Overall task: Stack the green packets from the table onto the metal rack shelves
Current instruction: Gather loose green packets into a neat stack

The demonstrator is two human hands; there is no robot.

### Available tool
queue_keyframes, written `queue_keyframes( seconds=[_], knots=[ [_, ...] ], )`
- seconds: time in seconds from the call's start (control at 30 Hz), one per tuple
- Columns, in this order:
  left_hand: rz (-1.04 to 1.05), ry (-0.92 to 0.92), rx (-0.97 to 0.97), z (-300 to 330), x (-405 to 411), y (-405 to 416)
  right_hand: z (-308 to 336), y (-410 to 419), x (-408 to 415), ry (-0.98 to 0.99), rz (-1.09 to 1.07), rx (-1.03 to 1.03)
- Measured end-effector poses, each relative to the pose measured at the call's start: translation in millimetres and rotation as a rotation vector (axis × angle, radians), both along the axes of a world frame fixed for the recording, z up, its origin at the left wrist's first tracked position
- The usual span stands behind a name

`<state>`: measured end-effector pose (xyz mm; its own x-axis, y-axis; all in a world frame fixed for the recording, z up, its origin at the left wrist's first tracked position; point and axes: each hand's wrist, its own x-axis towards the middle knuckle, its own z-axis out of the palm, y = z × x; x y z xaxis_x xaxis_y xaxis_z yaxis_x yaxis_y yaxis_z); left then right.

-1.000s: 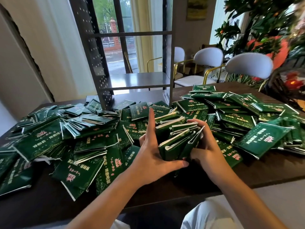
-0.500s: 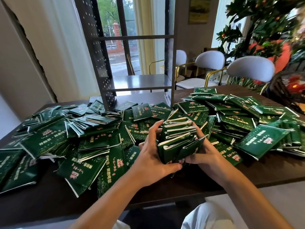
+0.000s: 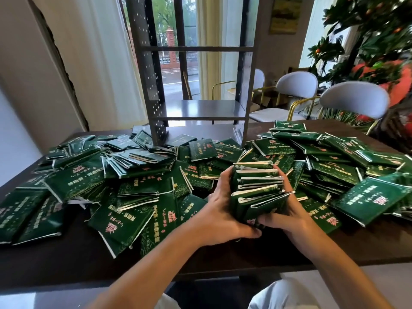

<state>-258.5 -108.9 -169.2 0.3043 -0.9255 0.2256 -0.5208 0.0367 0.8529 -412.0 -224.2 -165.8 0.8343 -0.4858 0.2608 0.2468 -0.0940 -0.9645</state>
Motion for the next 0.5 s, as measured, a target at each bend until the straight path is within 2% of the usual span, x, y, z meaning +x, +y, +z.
queue_keyframes(
  seconds=[0.23, 0.4, 0.5],
  knots=[
    [-0.058, -0.003, 0.073, 6.9, 15.1, 8.4, 4.4, -11.9, -7.6, 0.13, 0.051, -0.129],
    [0.047, -0.043, 0.094, 0.4, 8.5, 7.2, 5.1, -3.2, -0.6, 0.095, -0.026, -0.162],
    [0.063, -0.206, 0.099, 13.5, 8.2, 7.8, 3.3, -3.6, -0.3, 0.07, -0.073, -0.155]
  ],
)
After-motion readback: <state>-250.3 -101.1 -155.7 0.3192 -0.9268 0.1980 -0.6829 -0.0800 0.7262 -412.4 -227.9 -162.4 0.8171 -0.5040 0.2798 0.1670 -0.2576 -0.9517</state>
